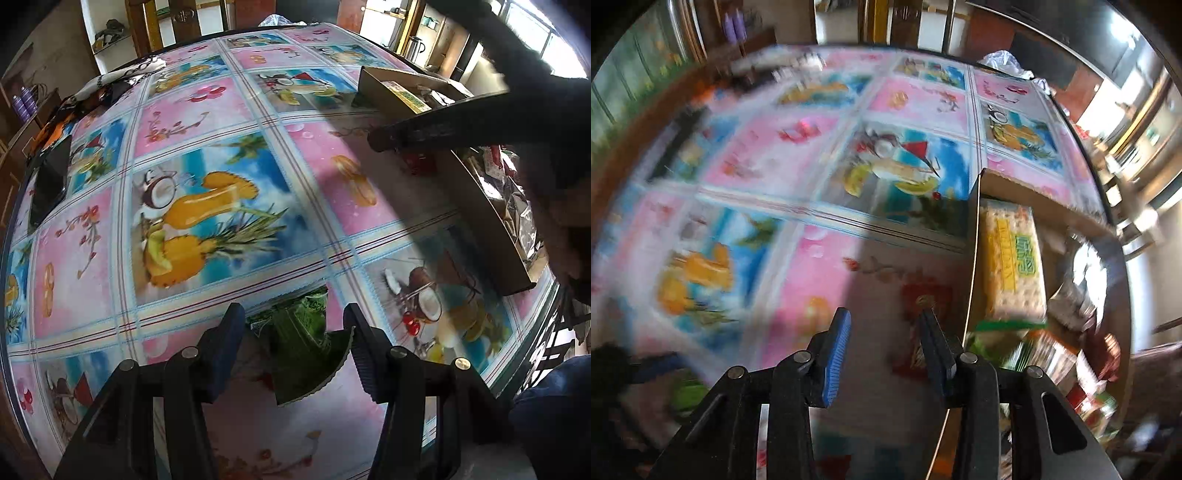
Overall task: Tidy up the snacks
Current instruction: 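Grasp another green snack bag from the table with the left tool, then grasp a red-wrapped candy from the table with the right tool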
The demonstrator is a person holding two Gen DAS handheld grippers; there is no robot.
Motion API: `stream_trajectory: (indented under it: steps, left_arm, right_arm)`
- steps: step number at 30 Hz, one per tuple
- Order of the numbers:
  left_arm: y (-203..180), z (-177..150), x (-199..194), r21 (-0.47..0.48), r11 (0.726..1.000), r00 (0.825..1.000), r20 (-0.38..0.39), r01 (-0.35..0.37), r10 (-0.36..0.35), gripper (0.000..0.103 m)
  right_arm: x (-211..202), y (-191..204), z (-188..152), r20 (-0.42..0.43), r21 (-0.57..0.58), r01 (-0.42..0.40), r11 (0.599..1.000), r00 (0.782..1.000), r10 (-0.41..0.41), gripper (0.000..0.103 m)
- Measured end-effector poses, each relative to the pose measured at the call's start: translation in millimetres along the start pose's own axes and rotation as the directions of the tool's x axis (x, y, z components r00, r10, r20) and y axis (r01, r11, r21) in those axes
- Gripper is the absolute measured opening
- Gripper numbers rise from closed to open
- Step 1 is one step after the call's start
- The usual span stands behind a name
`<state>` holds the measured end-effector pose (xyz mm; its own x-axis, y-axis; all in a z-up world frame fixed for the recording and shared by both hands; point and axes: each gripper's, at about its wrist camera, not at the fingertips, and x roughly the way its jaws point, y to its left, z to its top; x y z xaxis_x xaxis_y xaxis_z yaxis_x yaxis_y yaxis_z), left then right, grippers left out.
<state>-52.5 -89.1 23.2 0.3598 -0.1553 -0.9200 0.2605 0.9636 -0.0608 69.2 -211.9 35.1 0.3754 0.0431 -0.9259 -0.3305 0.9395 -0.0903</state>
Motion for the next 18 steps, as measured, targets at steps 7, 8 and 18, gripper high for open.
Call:
stream_trajectory:
  steps: [7,8,18]
  left_arm:
    - [6,-5,-3,0.008,1.0,1.0,0.003,0.018,-0.018,0.055]
    - [6,-6,-4,0.01,1.0,1.0,0.003,0.02,-0.021,0.055]
    - [16,-6,-5,-0.022,1.0,1.0,0.013,0.014,-0.014,0.053]
  right_arm:
    - [18,4,10,-0.033,0.015,0.125,0.992,0.992,-0.124,0.049]
    - [17,3,10,-0.041,0.023,0.128,0.992,0.991,-0.127,0.049]
    - [-37,-27,-25,0.083,0.245,-0.357,0.901,0.934,0.347,0.049]
